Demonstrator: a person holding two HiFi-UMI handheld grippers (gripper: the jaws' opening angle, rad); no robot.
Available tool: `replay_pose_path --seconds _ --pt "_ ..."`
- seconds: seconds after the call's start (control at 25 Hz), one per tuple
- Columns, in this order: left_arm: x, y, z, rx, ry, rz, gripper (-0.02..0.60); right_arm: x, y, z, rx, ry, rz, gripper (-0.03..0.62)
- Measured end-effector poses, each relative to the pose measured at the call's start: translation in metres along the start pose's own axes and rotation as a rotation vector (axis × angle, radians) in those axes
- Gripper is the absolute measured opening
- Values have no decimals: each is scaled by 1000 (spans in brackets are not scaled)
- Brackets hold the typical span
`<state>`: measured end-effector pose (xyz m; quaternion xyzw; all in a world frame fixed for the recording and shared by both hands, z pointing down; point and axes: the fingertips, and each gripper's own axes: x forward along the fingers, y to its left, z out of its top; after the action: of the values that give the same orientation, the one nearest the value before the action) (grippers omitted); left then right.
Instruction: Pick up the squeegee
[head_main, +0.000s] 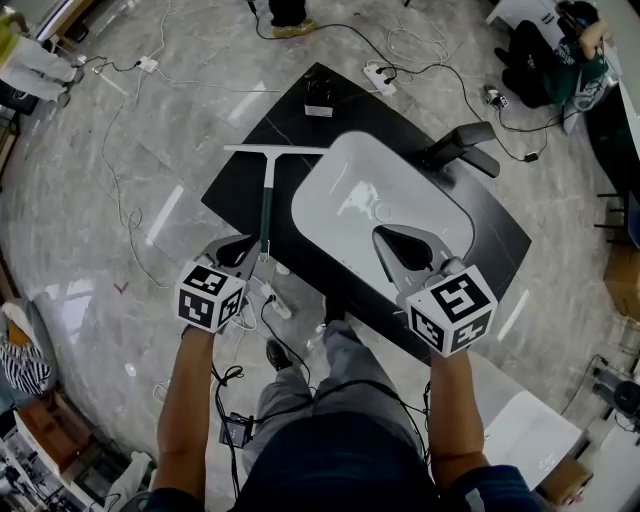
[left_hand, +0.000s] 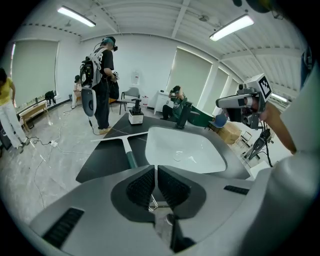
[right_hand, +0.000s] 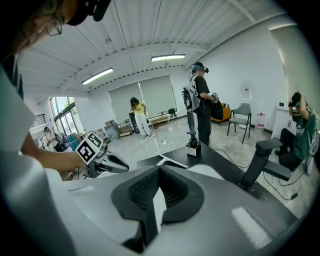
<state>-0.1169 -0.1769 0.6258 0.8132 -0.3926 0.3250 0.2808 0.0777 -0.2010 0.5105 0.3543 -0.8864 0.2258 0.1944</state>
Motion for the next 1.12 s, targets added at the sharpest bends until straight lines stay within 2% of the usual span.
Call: replay_pose_path --seconds 0.92,1.12 --pt "28 20 -40 -54 83 29 8 10 3 -29 43 40 20 11" --pt "31 32 -45 -71 95 48 61 16 5 -29 40 40 27 11"
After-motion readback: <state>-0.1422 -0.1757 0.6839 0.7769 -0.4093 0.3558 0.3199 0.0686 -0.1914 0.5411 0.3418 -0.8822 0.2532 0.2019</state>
